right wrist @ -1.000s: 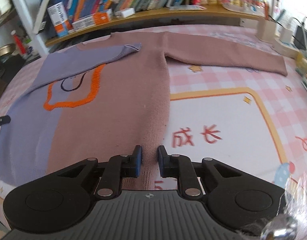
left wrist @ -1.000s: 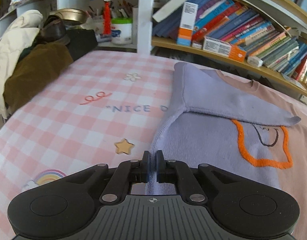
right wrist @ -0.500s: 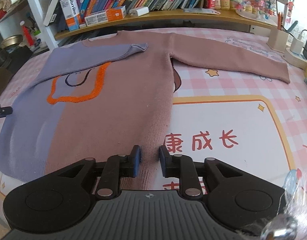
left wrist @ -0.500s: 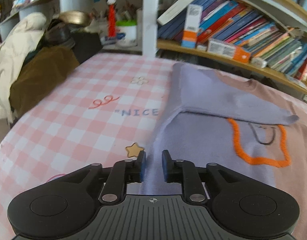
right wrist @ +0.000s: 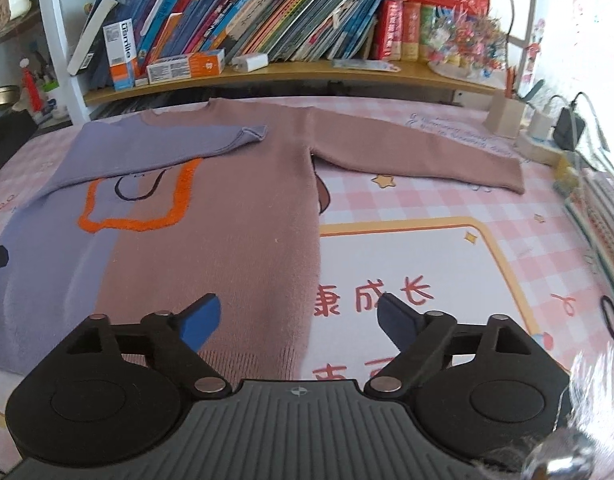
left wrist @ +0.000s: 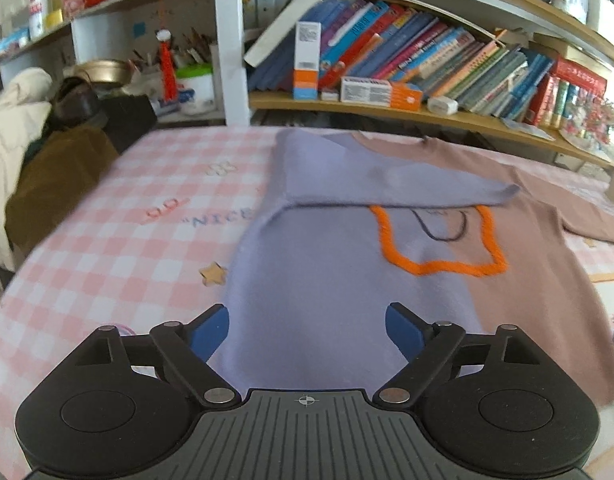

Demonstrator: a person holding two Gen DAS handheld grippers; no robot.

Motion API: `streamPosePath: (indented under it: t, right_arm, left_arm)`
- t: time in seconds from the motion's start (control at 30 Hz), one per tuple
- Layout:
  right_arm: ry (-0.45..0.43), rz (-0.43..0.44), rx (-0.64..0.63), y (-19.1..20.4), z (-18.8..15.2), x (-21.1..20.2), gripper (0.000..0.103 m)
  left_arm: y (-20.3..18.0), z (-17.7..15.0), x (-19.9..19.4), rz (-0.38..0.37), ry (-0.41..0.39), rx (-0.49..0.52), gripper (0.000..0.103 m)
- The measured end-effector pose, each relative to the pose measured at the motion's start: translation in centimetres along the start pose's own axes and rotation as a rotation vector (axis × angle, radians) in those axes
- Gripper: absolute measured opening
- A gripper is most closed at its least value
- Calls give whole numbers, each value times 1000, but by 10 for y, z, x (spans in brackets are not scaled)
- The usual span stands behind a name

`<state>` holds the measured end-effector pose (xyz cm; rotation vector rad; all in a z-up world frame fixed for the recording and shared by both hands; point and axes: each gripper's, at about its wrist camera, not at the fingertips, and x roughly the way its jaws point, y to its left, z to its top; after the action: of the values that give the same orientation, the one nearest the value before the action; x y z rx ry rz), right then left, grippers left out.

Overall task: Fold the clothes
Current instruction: 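Open the left tool and lift it away from the folded lavender side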

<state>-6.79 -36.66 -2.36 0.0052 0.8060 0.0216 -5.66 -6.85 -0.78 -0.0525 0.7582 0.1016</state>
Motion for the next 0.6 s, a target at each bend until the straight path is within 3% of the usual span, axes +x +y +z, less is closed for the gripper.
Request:
streamPosePath:
  t: [0.13, 0.6]
  right_arm:
    - [-2, -45, 9, 4, -9, -9, 97]
    - [12, -131, 46, 12, -38, -36, 97]
  left_arm:
    - [-11, -8, -5, -32, -3, 65, 94]
    - [-13, -21, -6, -118, 23, 113, 95]
